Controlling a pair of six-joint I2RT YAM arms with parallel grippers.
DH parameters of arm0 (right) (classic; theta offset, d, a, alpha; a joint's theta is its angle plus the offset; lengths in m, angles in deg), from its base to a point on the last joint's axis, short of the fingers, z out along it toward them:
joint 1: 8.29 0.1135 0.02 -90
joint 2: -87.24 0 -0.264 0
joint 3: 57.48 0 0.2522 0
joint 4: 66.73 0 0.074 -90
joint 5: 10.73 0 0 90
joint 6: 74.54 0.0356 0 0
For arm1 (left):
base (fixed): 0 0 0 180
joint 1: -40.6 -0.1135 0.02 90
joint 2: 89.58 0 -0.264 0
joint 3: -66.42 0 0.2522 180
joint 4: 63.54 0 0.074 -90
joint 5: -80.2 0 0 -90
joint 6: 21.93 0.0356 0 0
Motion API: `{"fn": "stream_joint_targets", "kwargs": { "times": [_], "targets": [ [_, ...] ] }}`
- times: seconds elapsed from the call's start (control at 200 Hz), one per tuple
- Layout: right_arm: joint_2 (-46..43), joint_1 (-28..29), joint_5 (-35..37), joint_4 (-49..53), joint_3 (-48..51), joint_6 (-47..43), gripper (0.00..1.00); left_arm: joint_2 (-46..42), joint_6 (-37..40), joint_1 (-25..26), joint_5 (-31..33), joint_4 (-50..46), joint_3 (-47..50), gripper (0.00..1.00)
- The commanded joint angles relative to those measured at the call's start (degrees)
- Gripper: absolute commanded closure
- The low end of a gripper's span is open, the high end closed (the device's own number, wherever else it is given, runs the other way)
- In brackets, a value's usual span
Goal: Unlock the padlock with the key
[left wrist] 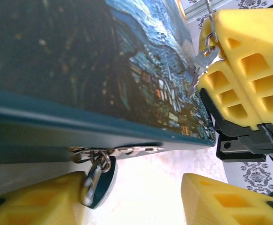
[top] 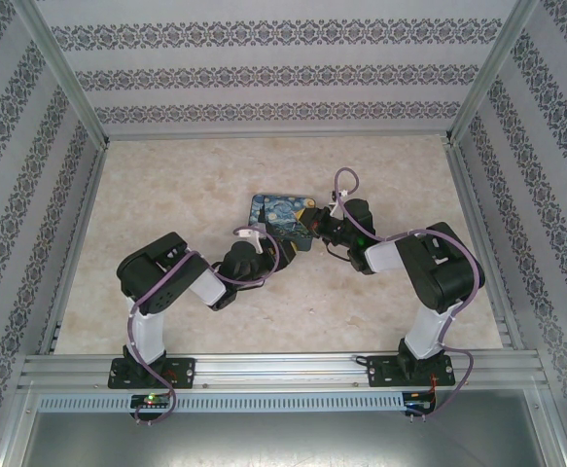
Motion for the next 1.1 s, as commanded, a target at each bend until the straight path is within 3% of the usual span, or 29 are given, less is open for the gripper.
{"fn": "stream_joint_targets", "kwargs": {
  "times": [0.0,0.385,0.705,0.999,1.094],
  "targets": [
    [1.9,-0.2,0.4,1.1,0.3,-0.1,1.0,1.7,-0.5,-0.1,0.8,2.6,-0.1,0.5],
    [2.5,-0.2,0.5,0.5,0.4,0.0,1.0,3.6,-0.9,-0.1,1.6,1.9,-0.9,0.64],
    [2.0,-0.3,0.0,0.6,0.2,0.2,1.0,4.6,-2.1,-0.1,2.1,1.9,-1.1,0.84],
    [-1.8,-0.8,-1.4,2.8,-0.5,-0.1,1.0,2.8,-4.9,-0.4,-0.4,0.9,-0.6,1.0],
    [-4.4,-0.9,-2.0,4.1,-0.3,-0.4,1.0,1.2,-6.0,-0.8,-2.5,-1.1,-0.8,1.0]
  ]
}}
